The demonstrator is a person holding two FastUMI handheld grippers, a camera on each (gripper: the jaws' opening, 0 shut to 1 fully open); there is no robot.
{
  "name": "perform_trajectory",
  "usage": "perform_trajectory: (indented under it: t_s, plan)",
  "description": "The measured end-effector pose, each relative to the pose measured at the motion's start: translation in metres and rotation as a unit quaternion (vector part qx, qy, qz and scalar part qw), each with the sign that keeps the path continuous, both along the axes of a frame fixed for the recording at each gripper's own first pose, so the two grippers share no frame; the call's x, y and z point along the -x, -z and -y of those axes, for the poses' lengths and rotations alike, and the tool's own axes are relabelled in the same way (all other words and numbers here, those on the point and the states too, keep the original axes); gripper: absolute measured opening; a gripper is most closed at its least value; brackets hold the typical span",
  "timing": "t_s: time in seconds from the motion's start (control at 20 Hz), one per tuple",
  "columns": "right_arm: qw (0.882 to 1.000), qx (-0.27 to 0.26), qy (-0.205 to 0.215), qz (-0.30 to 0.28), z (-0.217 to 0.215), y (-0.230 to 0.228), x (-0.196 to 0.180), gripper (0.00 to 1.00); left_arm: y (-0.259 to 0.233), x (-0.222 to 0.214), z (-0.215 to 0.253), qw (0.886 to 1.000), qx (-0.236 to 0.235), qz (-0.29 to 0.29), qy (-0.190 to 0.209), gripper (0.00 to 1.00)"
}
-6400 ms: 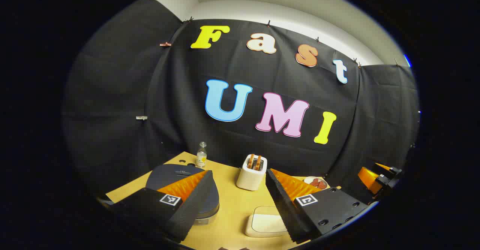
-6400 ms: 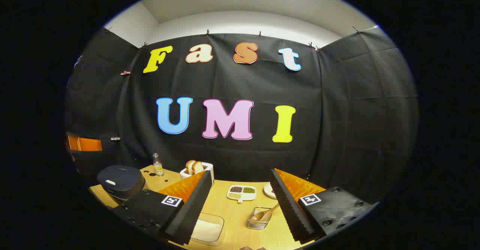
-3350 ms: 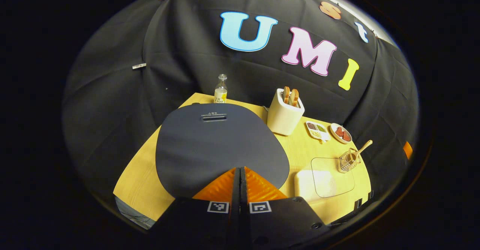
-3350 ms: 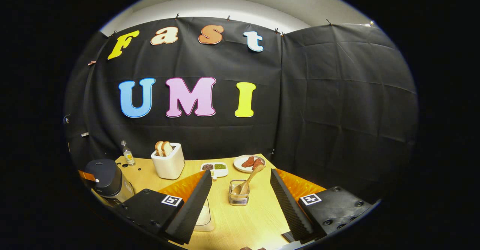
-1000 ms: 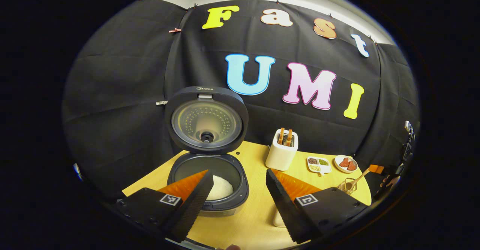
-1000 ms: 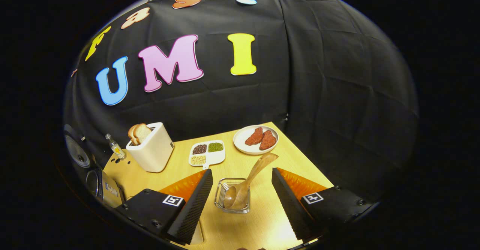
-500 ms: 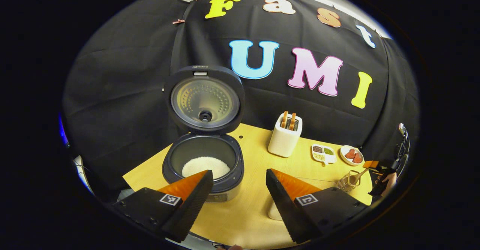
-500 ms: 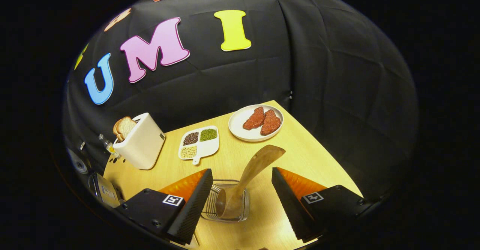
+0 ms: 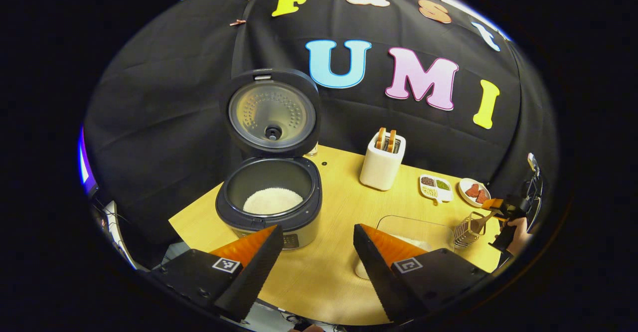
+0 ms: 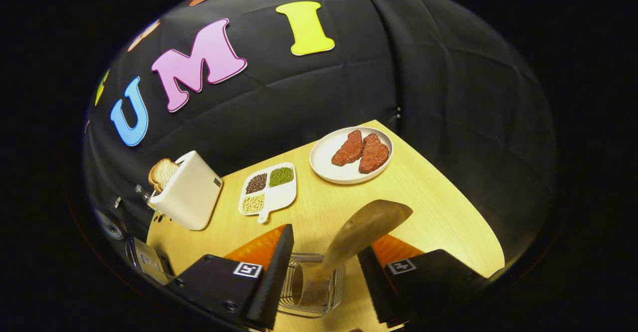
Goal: Close the left gripper, press the button to open the rice cooker; take a wooden spoon from the chopstick holder with the right hand, scoop a spoonful of rice and pour it into the rice cooker, then put the wooden spoon back into the chopstick holder.
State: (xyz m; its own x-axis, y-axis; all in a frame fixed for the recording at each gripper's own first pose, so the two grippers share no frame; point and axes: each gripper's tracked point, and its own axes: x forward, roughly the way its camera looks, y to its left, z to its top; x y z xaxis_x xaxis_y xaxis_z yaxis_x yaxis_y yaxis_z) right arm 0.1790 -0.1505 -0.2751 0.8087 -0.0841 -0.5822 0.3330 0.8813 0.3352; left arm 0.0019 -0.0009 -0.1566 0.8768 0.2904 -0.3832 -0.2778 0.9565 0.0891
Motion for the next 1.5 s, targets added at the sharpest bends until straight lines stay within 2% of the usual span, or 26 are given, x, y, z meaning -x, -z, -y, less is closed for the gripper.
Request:
perform_trajectory:
  t_s: [0.05,0.1,0.15,0.3,0.35,0.4,0.55,0.7,0.95,1.0,1.05,1.3,1.5]
  plan:
    - [1.0,-0.007,0.004,0.006,0.003,-0.003,0.0,0.51,0.002,0.0,0.003,1.0,0.001,-0.001,0.0,0.96]
    - [1.0,-0.013,0.008,0.008,0.005,-0.003,-0.002,0.57,0.003,0.001,0.005,1.0,0.002,-0.001,0.0,0.96]
    - [1.0,-0.015,0.011,0.009,0.007,-0.002,-0.002,0.57,0.003,0.001,0.007,1.0,0.003,0.002,0.0,0.96]
    - [1.0,-0.024,0.019,0.001,0.011,-0.001,-0.001,0.28,0.007,0.002,0.014,1.0,0.003,0.003,0.004,0.99]
    - [0.999,-0.03,0.015,-0.008,0.007,0.006,0.0,0.19,0.009,0.003,0.014,1.0,0.002,0.001,0.005,0.96]
    - [0.999,-0.039,0.014,-0.005,0.004,0.001,0.001,0.27,0.01,0.004,0.015,1.0,0.0,0.001,0.005,0.96]
    - [0.999,-0.048,0.004,0.0,-0.003,-0.005,0.0,0.19,0.012,0.008,0.015,1.0,0.005,-0.001,0.01,0.96]
    - [0.999,-0.031,-0.001,0.016,-0.007,-0.021,0.003,0.13,0.011,0.012,0.01,1.0,0.006,0.002,0.018,0.96]
    - [0.998,0.003,-0.002,0.055,-0.013,-0.073,0.015,0.13,-0.002,0.011,-0.006,0.999,0.006,0.019,0.039,0.96]
    - [0.998,0.007,0.002,0.064,-0.014,-0.085,0.018,0.13,-0.003,0.011,-0.011,0.999,0.008,0.022,0.043,0.99]
    - [0.997,0.008,0.004,0.071,-0.017,-0.094,0.022,0.13,-0.005,0.011,-0.015,0.998,0.01,0.026,0.047,0.96]
    - [0.996,0.017,0.0,0.089,-0.044,-0.129,0.047,0.13,-0.006,0.014,-0.04,0.997,0.031,0.037,0.062,0.96]
    - [0.993,-0.012,-0.004,0.117,-0.083,-0.163,0.063,0.13,-0.01,0.021,-0.055,0.995,0.044,0.045,0.077,0.96]
